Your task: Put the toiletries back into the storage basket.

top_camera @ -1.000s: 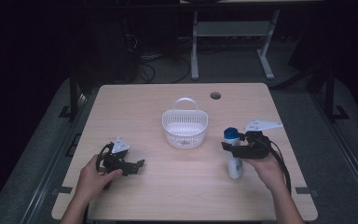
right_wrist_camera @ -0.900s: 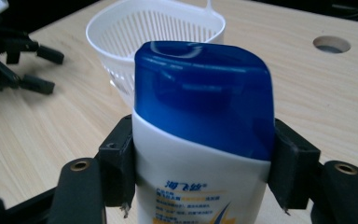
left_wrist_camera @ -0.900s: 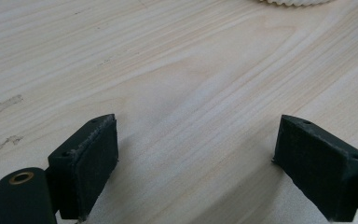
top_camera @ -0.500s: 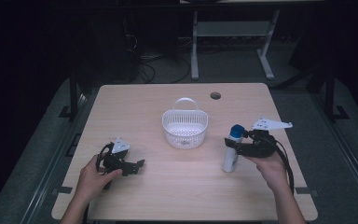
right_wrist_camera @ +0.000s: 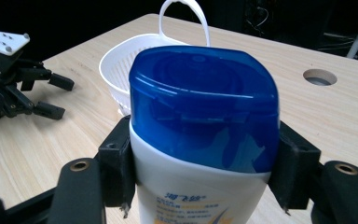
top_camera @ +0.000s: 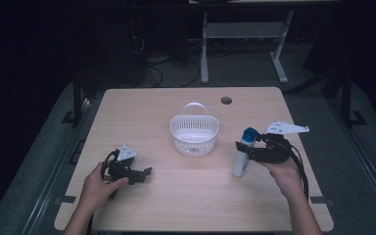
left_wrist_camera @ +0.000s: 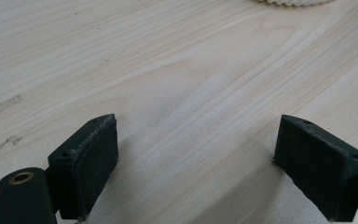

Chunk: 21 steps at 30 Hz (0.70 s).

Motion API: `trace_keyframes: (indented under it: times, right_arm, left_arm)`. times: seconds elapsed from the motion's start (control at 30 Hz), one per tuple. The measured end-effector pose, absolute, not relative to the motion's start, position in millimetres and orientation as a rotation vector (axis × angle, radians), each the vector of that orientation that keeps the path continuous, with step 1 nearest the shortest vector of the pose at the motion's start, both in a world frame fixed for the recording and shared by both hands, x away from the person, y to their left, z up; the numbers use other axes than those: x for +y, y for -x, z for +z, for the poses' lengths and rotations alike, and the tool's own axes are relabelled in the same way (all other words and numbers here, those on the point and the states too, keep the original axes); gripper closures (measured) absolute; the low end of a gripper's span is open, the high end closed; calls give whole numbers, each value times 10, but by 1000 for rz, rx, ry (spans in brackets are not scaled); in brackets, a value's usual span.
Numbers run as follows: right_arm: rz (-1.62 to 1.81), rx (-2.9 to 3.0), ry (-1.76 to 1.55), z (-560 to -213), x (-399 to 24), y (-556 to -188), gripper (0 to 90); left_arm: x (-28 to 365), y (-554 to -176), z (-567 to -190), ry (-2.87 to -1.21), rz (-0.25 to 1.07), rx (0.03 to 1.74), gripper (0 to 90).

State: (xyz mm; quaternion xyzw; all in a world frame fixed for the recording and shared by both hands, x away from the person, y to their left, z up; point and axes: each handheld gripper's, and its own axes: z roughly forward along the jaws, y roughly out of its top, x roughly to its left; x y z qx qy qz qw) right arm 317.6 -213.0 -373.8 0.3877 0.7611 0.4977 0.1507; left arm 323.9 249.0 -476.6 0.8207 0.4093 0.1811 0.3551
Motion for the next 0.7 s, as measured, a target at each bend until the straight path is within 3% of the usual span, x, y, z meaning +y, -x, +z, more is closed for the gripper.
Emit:
trace_keyframes:
  times: [0.7]
  right_arm:
    - [1433, 2131, -1060, -3323, -2036, -3351, 356]
  left_arm:
    - [2496, -3241, -4759, -2133, 465, 1054, 130]
